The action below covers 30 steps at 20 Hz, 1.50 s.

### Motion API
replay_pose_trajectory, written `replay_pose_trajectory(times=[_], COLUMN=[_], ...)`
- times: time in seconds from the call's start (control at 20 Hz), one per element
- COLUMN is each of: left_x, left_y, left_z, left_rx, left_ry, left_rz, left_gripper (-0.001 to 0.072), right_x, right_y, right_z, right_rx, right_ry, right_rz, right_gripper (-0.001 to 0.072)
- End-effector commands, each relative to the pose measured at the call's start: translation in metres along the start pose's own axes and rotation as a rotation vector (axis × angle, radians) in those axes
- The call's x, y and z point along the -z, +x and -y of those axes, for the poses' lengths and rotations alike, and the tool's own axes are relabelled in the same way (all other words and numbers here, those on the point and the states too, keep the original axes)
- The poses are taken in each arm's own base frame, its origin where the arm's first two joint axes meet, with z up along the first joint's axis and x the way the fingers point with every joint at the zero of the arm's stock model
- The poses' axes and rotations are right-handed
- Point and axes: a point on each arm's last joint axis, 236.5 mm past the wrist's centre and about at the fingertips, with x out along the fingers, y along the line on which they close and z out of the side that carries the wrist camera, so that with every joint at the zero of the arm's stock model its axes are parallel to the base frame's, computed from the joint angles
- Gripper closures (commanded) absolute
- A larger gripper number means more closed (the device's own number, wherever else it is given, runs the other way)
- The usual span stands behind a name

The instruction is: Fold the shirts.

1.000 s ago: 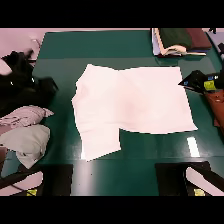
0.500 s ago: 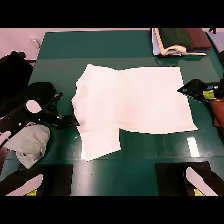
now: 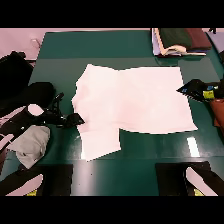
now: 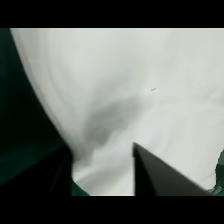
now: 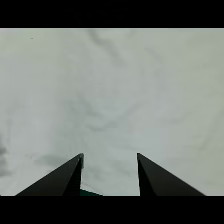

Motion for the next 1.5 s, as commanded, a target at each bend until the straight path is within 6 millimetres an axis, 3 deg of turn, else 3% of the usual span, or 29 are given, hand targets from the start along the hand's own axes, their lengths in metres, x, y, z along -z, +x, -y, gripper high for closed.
replay_pose_trajectory(times=[0.0,0.05,0.15,0.3,0.4,0.5,0.75,1.0,1.1,1.2,1.25,1.35,1.45], left_x=[-0.001,-0.004,-0.017,-0.042,-0.051,-0.053,-0.055,-0.056,-0.057,-0.059,-0.065,-0.090,-0.123], left_y=[0.000,-0.001,-0.010,-0.029,-0.035,-0.036,-0.036,-0.036,-0.036,-0.039,-0.046,-0.084,-0.163], left_z=[0.004,0.004,0.008,0.026,0.034,0.034,0.034,0.035,0.035,0.038,0.044,0.071,0.119], left_rx=[0.016,0.011,-0.009,-0.009,0.000,0.000,0.000,0.005,0.005,0.009,0.012,0.025,0.034], left_ry=[0.037,0.060,0.116,0.186,0.197,0.198,0.177,0.170,0.171,0.166,0.173,0.245,0.354], left_rz=[0.007,0.013,0.033,0.080,0.106,0.112,0.122,0.127,0.130,0.134,0.155,0.274,0.482], left_gripper=[0.0679,0.0684,0.0684,0.0684,0.0684,0.0684,0.0684,0.0684,0.0684,0.0685,0.0685,0.0685,0.0685], right_x=[0.004,0.009,0.026,0.075,0.106,0.127,0.127,0.114,0.103,0.091,0.082,0.041,-0.017], right_y=[0.000,-0.001,-0.009,-0.024,-0.027,-0.022,0.007,0.041,0.052,0.059,0.058,0.041,-0.003], right_z=[0.004,0.013,0.051,0.137,0.180,0.205,0.218,0.215,0.211,0.199,0.189,0.160,0.109], right_rx=[0.016,0.047,0.168,0.358,0.404,0.383,0.292,0.276,0.277,0.271,0.264,0.252,0.241], right_ry=[-0.003,-0.005,0.016,0.201,0.378,0.547,0.661,0.579,0.521,0.423,0.371,0.249,0.051], right_rz=[-0.017,-0.037,-0.108,-0.239,-0.253,-0.212,-0.082,-0.167,-0.184,-0.201,-0.196,-0.094,0.090], right_gripper=[0.0329,0.0329,0.0329,0.0322,0.0160,0.0160,0.0211,0.0271,0.0421,0.0662,0.0692,0.0692,0.0692])
